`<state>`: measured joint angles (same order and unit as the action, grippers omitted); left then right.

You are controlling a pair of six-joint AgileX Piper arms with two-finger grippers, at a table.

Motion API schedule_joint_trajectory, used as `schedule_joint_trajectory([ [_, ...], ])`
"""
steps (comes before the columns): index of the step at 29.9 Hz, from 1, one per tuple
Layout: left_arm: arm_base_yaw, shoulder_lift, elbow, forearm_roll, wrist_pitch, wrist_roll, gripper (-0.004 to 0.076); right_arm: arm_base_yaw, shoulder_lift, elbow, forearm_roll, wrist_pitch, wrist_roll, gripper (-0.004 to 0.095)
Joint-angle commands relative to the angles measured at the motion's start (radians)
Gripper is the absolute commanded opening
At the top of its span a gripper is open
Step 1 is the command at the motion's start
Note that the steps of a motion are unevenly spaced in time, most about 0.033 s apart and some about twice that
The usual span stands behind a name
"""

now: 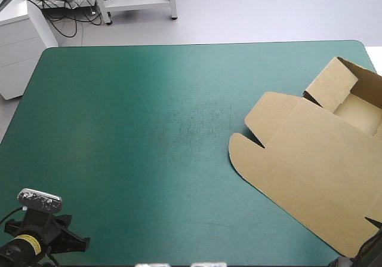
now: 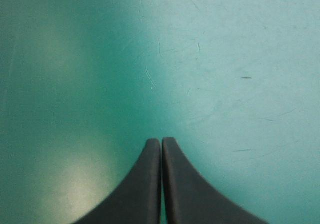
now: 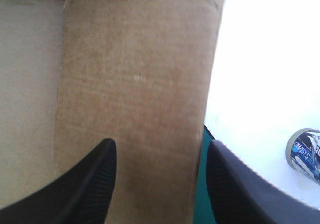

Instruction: Fold the box

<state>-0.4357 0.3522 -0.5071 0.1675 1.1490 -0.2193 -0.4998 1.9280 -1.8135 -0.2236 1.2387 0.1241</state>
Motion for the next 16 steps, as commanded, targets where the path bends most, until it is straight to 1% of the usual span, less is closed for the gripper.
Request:
schedule_joint_trajectory([
  [1, -0.007, 0.007, -0.023, 0.008, -0.05, -0.013, -0.001, -0.005, -0.088, -0.034, -0.021, 0.015, 0.03, 0.0521],
  [6, -0.007, 0.007, -0.023, 0.008, -0.05, -0.013, -0.001, -0.005, -0.191, -0.034, -0.004, 0.015, 0.008, 0.0516],
  [8, -0.007, 0.007, -0.023, 0.008, -0.05, -0.013, -0.001, -0.005, -0.25, -0.034, -0.001, 0.015, 0.0, 0.0472],
  [10, -0.007, 0.007, -0.023, 0.008, -0.05, -0.013, -0.001, -0.005, -0.31, -0.034, 0.039, 0.015, -0.002, 0.0389],
  [12, -0.007, 0.007, -0.023, 0.008, -0.05, -0.013, -0.001, -0.005, -0.381, -0.032, 0.107, 0.015, -0.037, 0.0246],
  [14, -0.007, 0.007, -0.023, 0.008, -0.05, -0.013, -0.001, -0.005, -0.454, -0.032, 0.216, 0.015, -0.092, 0.0037],
  [15, -0.007, 0.007, -0.023, 0.008, -0.052, -0.013, -0.001, -0.003, -0.485, -0.03, 0.273, 0.015, -0.118, -0.0015],
  [16, -0.007, 0.007, -0.021, 0.008, -0.053, -0.013, -0.001, 0.0, -0.524, -0.026, 0.326, 0.015, -0.143, 0.0],
])
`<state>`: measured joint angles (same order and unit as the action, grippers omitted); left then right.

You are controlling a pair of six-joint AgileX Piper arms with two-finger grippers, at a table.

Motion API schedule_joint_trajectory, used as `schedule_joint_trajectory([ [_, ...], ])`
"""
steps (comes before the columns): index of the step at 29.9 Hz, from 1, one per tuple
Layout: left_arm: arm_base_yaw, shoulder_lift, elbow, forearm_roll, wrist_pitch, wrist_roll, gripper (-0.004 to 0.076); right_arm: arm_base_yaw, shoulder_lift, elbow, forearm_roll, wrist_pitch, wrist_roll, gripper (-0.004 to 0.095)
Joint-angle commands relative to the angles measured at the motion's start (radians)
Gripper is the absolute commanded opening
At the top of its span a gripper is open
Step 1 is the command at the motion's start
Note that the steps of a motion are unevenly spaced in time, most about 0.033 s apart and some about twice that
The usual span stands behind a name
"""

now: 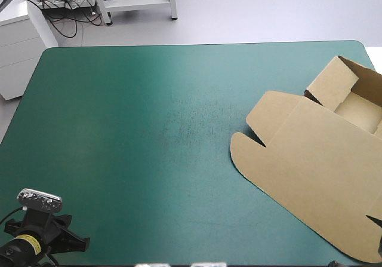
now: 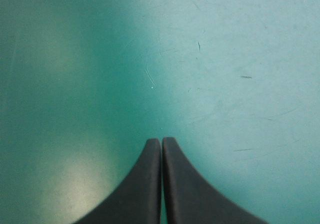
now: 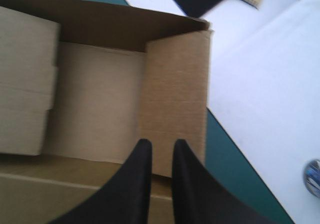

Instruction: Fold the box

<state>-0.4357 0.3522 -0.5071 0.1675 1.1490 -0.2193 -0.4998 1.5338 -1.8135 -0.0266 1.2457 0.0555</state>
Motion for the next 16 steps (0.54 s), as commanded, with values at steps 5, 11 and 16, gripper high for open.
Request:
schedule_joint_trajectory([
  [5, -0.007, 0.007, -0.015, 0.012, -0.084, 0.037, -0.001, 0.095, -0.329, 0.045, 0.152, 0.008, -0.101, 0.0],
  [11, -0.007, 0.007, -0.015, 0.007, -0.151, 0.088, -0.001, 0.256, -0.631, 0.301, 0.141, -0.008, -0.122, 0.0],
  [16, -0.007, 0.007, -0.015, 0.004, -0.151, 0.093, -0.001, 0.306, -0.86, 0.596, 0.129, -0.025, -0.142, -0.0001],
])
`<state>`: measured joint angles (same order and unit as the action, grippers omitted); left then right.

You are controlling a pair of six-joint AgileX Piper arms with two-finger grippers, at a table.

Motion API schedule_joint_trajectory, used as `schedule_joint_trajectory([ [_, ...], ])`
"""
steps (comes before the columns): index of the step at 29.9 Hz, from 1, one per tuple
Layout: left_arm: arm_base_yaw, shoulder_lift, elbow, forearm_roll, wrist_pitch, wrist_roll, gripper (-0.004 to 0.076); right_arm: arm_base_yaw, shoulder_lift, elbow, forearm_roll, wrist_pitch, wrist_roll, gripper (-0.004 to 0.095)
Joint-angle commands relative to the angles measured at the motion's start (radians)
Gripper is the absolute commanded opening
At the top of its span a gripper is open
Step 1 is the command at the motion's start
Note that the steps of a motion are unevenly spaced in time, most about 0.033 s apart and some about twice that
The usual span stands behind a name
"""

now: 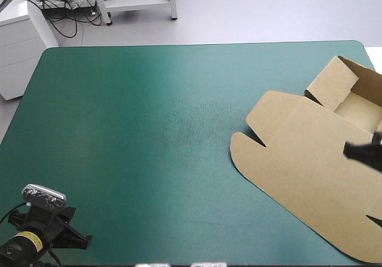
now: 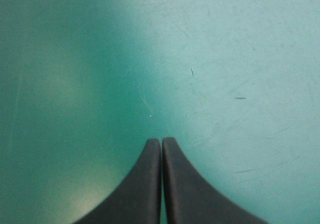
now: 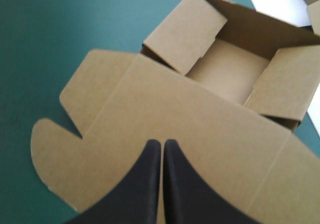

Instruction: Fold the box

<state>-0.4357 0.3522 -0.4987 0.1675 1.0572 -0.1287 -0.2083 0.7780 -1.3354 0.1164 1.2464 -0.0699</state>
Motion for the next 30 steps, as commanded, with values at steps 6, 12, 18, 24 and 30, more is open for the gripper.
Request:
schedule_joint_trajectory([
  [6, -0.007, 0.005, -0.026, -0.017, -0.087, 0.062, -0.001, 0.015, -0.368, 0.461, 0.013, -0.058, -0.102, -0.0001],
  [12, -0.007, 0.005, -0.023, -0.028, -0.167, 0.062, -0.001, 0.015, -0.575, 0.706, 0.073, -0.062, -0.112, -0.0006],
  [18, -0.007, 0.005, -0.023, -0.032, -0.149, 0.062, -0.001, 0.015, -0.724, 0.786, 0.098, -0.067, -0.112, -0.0019],
  [24, -0.007, 0.005, -0.023, -0.03, -0.149, 0.062, -0.001, 0.015, -0.811, 0.789, 0.098, -0.059, -0.108, -0.0019],
  [30, -0.007, 0.005, -0.023, -0.03, -0.149, 0.062, -0.001, 0.015, -0.813, 0.789, 0.098, -0.066, -0.108, -0.0019],
])
